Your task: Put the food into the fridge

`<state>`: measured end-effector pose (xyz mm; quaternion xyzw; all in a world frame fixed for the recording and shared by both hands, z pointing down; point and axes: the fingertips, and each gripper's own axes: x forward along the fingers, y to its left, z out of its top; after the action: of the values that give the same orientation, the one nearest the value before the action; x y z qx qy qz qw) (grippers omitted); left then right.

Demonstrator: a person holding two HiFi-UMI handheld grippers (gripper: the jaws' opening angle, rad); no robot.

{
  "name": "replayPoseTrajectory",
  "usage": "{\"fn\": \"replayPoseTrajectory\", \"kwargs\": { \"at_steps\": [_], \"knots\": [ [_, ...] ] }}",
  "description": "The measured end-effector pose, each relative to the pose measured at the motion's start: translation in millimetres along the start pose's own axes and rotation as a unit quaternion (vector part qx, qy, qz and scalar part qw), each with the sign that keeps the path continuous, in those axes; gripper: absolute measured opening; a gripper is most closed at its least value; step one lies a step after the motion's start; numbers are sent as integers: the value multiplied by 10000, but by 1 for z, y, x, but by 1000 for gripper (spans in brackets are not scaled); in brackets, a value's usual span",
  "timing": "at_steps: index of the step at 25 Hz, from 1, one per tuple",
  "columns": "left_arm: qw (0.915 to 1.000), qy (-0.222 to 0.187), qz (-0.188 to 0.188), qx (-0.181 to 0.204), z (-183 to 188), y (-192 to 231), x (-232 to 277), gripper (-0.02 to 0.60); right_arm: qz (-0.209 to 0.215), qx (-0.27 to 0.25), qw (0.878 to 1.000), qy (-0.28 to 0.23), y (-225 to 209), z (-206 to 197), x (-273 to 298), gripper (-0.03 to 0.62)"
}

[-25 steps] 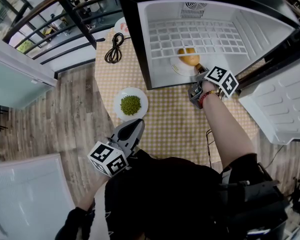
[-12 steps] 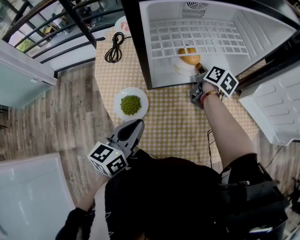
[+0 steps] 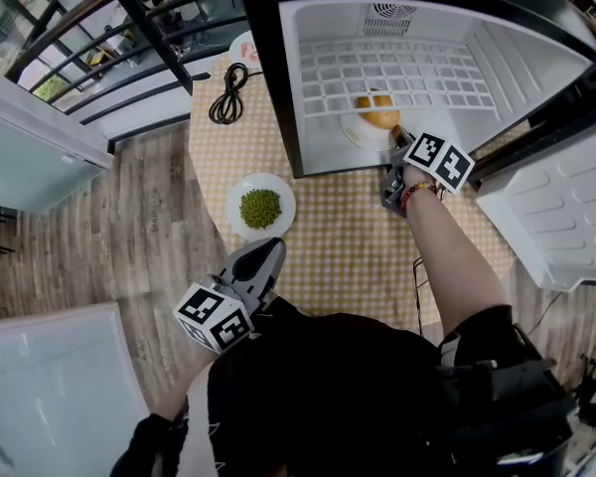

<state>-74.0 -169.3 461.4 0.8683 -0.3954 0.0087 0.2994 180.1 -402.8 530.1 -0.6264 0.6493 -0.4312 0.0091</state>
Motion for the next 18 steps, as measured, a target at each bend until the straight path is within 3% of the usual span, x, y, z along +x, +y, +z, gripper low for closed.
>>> {"fn": "replayPoseTrajectory", "kwargs": {
  "at_steps": [18],
  "knots": [
    [9999,99,6,-30,-2,3,0,11,-55,-553,9984,50,-3,1,1,95]
  ]
}}
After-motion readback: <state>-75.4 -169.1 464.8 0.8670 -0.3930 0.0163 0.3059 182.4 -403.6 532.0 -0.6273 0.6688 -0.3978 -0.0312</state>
